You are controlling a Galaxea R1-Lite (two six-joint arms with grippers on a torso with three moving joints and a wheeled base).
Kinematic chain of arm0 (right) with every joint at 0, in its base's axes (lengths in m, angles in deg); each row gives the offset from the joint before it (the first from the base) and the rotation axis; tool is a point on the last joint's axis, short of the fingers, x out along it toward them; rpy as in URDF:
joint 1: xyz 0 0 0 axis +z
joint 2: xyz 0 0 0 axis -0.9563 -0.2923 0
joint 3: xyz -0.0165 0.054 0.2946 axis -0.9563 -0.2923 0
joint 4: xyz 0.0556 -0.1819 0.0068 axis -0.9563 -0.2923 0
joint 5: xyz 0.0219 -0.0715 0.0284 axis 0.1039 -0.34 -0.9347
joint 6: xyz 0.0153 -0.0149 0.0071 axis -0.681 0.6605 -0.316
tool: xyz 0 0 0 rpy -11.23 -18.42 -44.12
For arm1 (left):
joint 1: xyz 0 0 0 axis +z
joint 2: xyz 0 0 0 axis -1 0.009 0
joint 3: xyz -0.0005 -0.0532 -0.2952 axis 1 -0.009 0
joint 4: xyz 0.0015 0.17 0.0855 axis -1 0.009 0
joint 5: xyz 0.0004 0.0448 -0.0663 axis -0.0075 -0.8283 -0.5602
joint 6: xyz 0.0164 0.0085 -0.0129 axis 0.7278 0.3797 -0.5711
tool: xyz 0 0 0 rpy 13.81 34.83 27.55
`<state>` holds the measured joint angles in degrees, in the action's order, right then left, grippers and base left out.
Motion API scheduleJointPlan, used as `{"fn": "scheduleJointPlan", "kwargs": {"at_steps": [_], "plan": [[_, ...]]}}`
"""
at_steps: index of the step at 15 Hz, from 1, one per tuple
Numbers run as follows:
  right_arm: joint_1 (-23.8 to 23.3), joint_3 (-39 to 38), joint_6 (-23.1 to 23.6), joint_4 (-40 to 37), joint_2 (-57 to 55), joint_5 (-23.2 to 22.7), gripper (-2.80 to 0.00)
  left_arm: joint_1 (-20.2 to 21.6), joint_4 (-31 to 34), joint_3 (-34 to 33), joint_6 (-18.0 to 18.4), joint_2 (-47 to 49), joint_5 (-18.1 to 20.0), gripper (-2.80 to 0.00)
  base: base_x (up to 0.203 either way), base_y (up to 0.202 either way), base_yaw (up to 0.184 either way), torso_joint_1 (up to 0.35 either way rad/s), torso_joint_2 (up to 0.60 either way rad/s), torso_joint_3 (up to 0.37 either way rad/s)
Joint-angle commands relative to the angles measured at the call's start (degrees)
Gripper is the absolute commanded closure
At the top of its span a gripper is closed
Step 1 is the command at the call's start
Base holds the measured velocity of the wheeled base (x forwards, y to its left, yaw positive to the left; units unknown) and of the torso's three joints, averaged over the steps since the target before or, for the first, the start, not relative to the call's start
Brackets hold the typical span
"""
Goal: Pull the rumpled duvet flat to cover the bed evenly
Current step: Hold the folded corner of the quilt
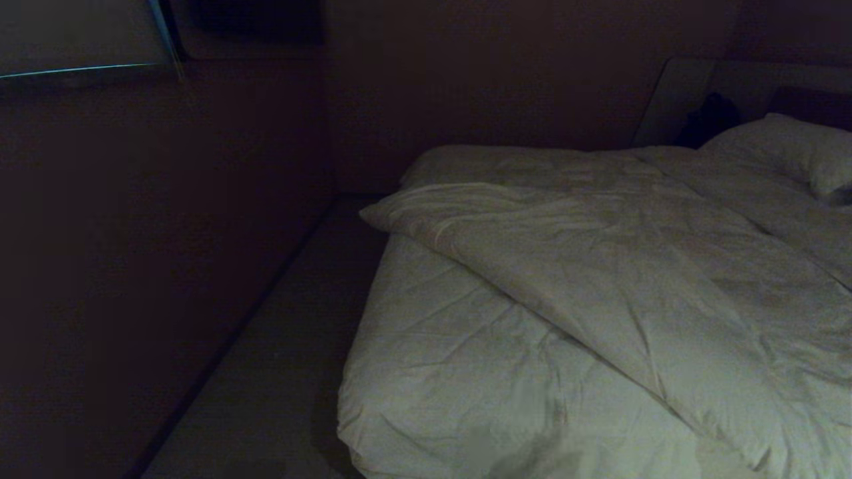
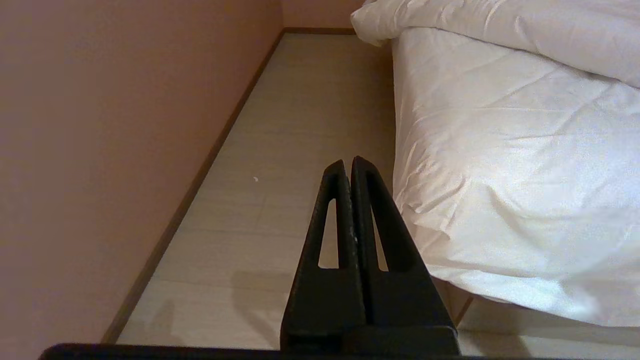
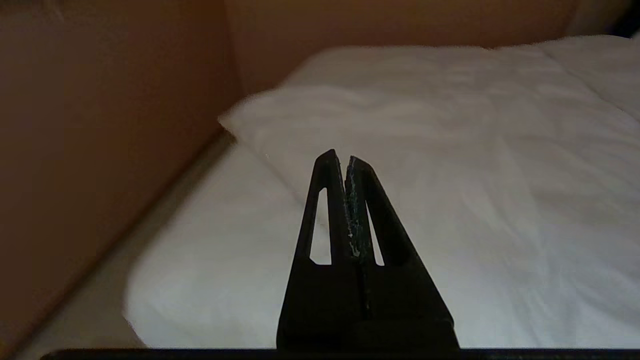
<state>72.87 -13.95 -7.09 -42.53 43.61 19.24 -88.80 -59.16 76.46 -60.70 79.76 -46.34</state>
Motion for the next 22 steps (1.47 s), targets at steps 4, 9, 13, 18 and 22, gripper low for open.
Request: {"fn": "scheduleJointPlan", "kwargs": {"at_steps": [4,9,13,18,22], "plan": [[-0.44,7.13,-3.54,6.36,-17.26,-0.58,0.0,0.02,-0.01,0.0,0.01,0.02,0.01,0.0,0.0,0.0,0.0,0.0,0.0,0.0],[-4.79,13.69,-5.99,12.96,-37.63,-0.54,0.0,0.02,-0.01,0.0,0.01,0.02,0.01,0.0,0.0,0.0,0.0,0.0,0.0,0.0],[-6.76,19.38,-8.81,16.16,-52.44,-0.6,0.0,0.02,-0.01,0.0,0.01,0.02,0.01,0.0,0.0,0.0,0.0,0.0,0.0,0.0],[-9.51,22.86,-9.78,19.94,-65.61,-1.23,0.0,0.02,-0.01,0.0,0.01,0.02,0.01,0.0,0.0,0.0,0.0,0.0,0.0,0.0],[-9.82,24.58,-10.68,20.79,-70.53,-1.26,0.0,0.02,-0.01,0.0,0.01,0.02,0.01,0.0,0.0,0.0,0.0,0.0,0.0,0.0]]}}
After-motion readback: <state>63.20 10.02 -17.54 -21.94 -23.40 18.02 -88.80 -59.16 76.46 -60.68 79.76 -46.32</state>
